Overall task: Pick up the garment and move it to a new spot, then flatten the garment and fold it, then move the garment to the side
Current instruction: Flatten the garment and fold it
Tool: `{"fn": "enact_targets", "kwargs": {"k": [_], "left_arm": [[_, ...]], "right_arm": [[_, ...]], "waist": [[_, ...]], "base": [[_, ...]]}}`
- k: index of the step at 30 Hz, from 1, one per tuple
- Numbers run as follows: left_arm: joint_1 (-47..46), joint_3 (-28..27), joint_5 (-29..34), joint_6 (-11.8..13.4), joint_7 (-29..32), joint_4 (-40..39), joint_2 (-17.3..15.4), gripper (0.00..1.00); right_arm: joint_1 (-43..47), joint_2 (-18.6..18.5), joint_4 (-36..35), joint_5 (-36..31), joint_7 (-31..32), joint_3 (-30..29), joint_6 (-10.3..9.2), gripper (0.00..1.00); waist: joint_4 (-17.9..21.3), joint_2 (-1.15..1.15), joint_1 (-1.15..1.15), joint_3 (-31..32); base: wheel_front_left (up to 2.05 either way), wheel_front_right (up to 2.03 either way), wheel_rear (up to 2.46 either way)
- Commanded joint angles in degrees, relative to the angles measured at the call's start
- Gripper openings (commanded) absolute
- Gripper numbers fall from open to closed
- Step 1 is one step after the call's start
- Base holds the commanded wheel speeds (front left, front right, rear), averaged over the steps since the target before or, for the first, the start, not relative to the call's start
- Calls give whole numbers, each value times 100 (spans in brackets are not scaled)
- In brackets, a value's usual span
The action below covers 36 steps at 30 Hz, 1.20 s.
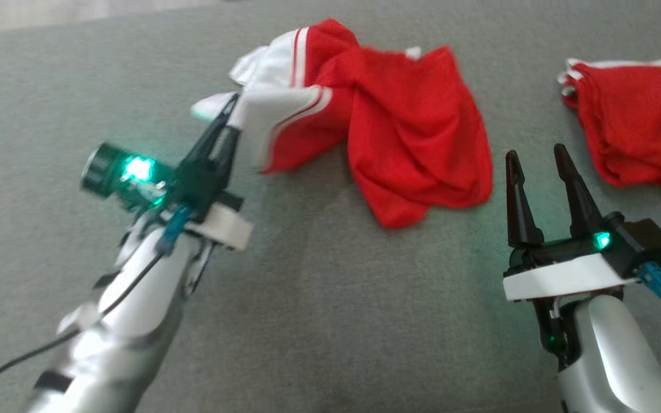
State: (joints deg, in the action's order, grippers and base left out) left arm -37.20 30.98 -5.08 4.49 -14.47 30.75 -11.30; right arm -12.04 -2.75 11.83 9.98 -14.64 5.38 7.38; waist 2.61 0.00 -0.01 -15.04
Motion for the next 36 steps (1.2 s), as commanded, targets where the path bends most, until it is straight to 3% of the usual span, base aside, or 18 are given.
{"fn": "enact_targets", "kwargs": {"k": [1,8,16,23,24,25,26,33,36], "left_arm": [[-70,-303,-52,74,-51,-339,-253,0],[333,-699,62,175,-52,-1222,-818,0],[772,-698,258,2,-52,-1490,-1366,0],[1404,-820,240,89,-52,-1526,-1694,0],[1487,-806,222,77,-52,-1503,-1694,27],[1559,-814,175,81,-52,-1493,-1664,89],[1628,-826,127,86,-52,-1480,-1634,100],[1932,-1461,-482,398,-52,-1947,-1184,100],[2175,-2000,-911,352,-52,-2579,-711,100]], "right_arm": [[31,-12,-131,-43,-36,125,11,100],[119,-12,4,-21,-36,130,11,100],[148,-12,81,34,-36,134,11,100],[159,-12,147,72,-36,108,11,100],[172,-12,157,80,-36,110,11,100],[185,-12,166,88,-36,111,11,100],[195,-12,177,94,-36,115,11,100],[248,-12,190,103,-36,84,11,100],[308,-12,151,100,-36,59,11,100]], "waist": [[-185,0,1,158],[-515,0,1,335],[-719,0,1,419],[-817,0,1,550],[-829,0,1,574],[-845,0,1,599],[-857,0,1,625],[-946,0,1,818],[-980,0,1,910]], "base": [[0,0,0],[0,0,0],[0,0,0],[0,0,0],[0,0,0],[0,0,0],[0,0,0],[0,0,0],[0,0,0]]}}
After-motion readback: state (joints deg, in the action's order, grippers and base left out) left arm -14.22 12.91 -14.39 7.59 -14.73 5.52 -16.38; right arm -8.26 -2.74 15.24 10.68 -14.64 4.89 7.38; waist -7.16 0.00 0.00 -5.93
